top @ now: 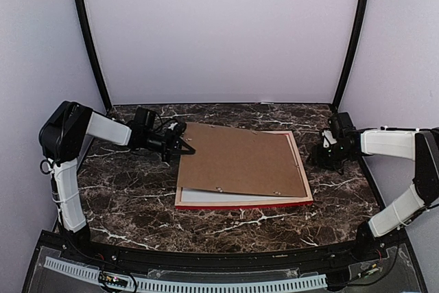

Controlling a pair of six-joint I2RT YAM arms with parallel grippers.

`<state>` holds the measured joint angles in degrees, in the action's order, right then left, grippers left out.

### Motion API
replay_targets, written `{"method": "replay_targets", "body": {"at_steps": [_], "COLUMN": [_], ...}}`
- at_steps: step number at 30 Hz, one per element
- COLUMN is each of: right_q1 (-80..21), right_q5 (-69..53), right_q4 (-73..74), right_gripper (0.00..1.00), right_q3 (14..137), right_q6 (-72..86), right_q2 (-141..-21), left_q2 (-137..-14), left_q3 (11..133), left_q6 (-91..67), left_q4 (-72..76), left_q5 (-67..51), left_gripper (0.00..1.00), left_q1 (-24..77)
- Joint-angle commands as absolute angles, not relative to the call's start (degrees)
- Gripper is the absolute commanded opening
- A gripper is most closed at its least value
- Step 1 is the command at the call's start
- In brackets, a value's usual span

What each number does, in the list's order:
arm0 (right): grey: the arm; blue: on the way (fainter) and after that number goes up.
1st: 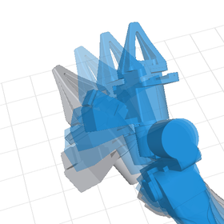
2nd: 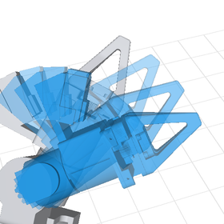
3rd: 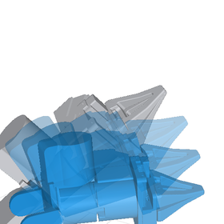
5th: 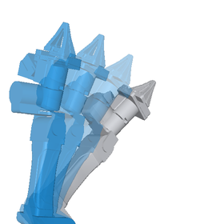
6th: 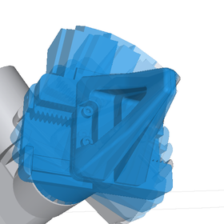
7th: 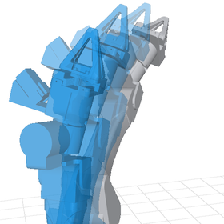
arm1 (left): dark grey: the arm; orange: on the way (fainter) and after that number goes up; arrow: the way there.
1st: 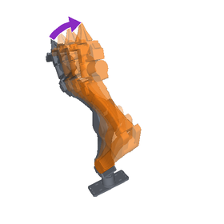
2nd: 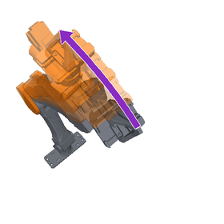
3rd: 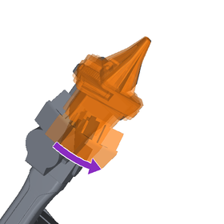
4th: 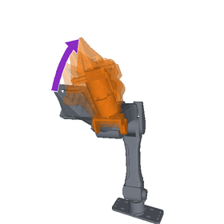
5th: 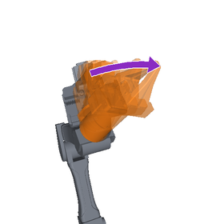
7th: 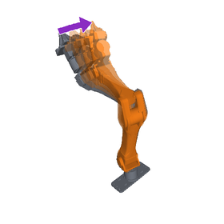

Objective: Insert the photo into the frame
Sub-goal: Place the backboard with the photo.

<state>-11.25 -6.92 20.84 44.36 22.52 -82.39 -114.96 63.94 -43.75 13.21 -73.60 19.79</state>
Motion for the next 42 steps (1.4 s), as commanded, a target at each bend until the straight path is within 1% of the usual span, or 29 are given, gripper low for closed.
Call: {"method": "replay_targets", "body": {"at_steps": [1,11,21,30,34,37,38,39,40,41,42], "right_q1": [-10.9,-10.9,-10.9,-10.9,-10.9,-11.0,-11.0,-11.0,-11.0,-11.0,-11.0], "right_q5": [-8.1,-9.1,-12.3,-15.4,-16.2,-16.4,-16.5,-16.6,-16.6,-16.6,-16.6], "right_q4": [19.7,19.1,16.9,14.6,14.0,13.6,13.6,13.6,13.5,13.5,13.5], "right_gripper": [0.56,0.56,0.56,0.56,0.56,0.56,0.56,0.56,0.56,0.56,0.56], "right_q3": [45.4,45.2,44.7,45.2,45.3,45.3,45.4,45.4,45.5,45.4,45.4], "right_q6": [21.8,21.6,22.1,22.5,22.6,22.6,22.5,22.6,22.6,22.5,22.6], "right_q2": [-82.9,-83.2,-85.1,-87.7,-88.8,-89.3,-89.3,-89.4,-89.3,-89.4,-89.4], "left_q2": [-114.4,-116.4,-117.9,-119.4,-119.8,-120.0,-120.0,-120.1,-120.1,-120.1,-120.1], "left_q3": [66.3,67.2,67.6,67.9,68.3,69.1,69.4,69.6,69.9,70.1,70.5], "left_q6": [-42.5,-41.7,-38.7,-35.9,-34.6,-32.9,-32.0,-31.6,-31.0,-30.7,-30.2], "left_q4": [16.1,15.4,11.6,7.6,5.4,2.7,1.4,0.9,-0.3,-0.8,-1.9], "left_q5": [-77.8,-77.4,-75.2,-72.1,-70.3,-69.1,-68.4,-68.0,-67.3,-66.7,-66.4], "left_gripper": [0.0,0.0,0.0,0.09,0.15,0.24,0.29,0.32,0.4,0.44,0.5], "left_q1": [20.2,20.3,20.4,21.1,21.4,21.6,21.7,21.6,21.7,21.7,21.7]}}
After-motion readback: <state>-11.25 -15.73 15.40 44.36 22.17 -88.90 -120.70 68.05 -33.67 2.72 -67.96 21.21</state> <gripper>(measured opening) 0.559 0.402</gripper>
